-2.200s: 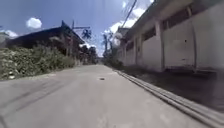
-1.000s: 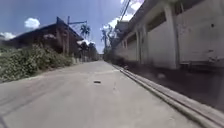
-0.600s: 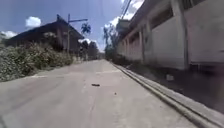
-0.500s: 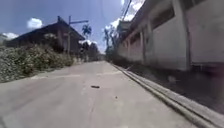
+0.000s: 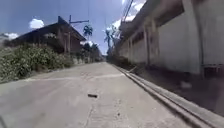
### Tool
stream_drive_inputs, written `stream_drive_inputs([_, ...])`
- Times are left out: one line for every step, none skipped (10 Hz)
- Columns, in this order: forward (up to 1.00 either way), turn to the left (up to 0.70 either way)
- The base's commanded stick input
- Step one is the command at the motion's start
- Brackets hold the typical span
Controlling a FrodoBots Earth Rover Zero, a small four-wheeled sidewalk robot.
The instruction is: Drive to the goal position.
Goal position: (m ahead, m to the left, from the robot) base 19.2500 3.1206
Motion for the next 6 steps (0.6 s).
stream_drive_inputs([0.85,0.00])
stream_drive_inputs([0.85,0.00])
stream_drive_inputs([0.85,0.00])
stream_drive_inputs([0.85,0.00])
stream_drive_inputs([0.85,0.00])
stream_drive_inputs([0.85,-0.17])
